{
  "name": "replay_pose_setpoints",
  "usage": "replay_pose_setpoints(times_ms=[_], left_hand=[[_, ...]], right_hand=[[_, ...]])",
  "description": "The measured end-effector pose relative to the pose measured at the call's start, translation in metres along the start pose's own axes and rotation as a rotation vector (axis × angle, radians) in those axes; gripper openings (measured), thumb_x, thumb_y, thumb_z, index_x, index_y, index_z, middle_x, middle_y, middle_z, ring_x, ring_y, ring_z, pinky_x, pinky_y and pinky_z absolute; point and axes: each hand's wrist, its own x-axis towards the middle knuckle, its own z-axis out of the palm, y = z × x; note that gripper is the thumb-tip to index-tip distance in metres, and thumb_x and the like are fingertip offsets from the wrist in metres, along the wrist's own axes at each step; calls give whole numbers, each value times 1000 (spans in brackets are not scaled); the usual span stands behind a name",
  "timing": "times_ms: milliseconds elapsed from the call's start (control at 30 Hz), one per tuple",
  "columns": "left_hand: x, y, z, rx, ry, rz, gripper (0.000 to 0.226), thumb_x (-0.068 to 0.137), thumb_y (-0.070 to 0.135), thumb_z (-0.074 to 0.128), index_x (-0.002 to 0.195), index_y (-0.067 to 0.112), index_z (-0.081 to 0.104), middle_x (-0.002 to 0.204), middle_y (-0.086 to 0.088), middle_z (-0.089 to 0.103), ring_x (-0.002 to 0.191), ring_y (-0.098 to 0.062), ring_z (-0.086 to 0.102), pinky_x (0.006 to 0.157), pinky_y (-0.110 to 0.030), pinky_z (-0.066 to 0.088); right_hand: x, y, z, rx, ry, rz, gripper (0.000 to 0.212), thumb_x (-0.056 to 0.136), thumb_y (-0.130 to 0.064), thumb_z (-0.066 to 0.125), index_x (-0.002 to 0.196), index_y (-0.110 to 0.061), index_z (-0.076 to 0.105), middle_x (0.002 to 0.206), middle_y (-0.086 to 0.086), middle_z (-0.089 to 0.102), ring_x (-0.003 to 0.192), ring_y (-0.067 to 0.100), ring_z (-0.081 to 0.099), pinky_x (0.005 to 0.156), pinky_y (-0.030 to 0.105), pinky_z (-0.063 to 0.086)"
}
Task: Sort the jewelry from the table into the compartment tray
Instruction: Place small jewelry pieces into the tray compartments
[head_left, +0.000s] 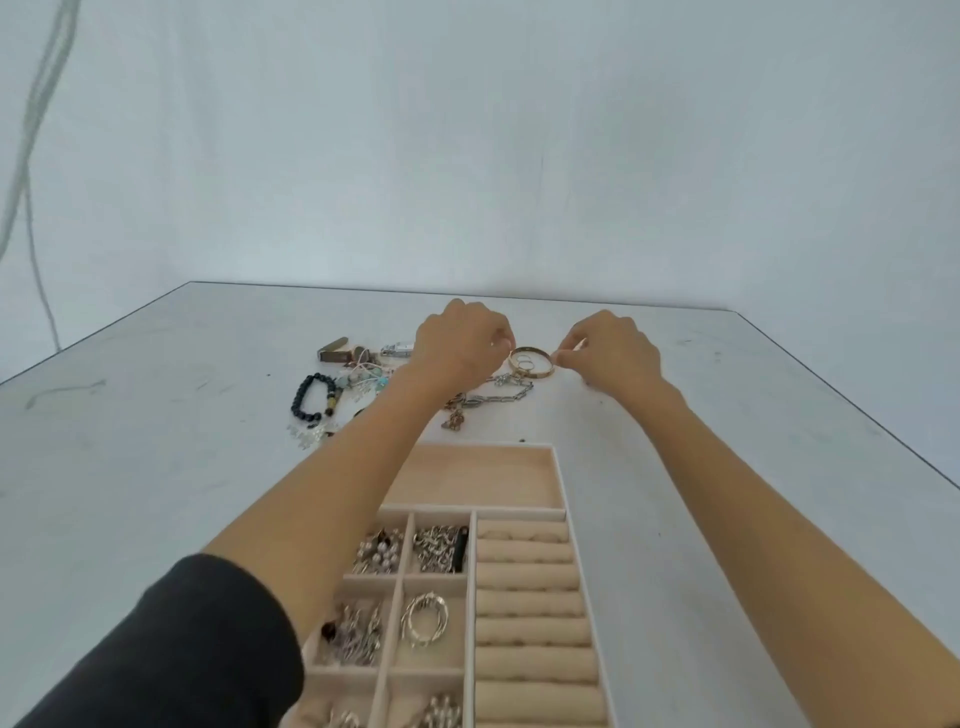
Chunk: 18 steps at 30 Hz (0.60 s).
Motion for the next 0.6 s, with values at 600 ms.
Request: replay_pose_setpoints(times_ms=[600], left_hand=[[76, -4, 46, 228, -144, 91, 16, 90, 28, 60, 102, 37, 67, 116, 3, 59, 118, -19, 43, 80, -30, 28]], right_hand=[[63, -6, 41, -55, -68, 19, 38, 69, -38, 80, 100, -18, 70, 104, 5, 68, 99, 26, 62, 85, 34, 44]])
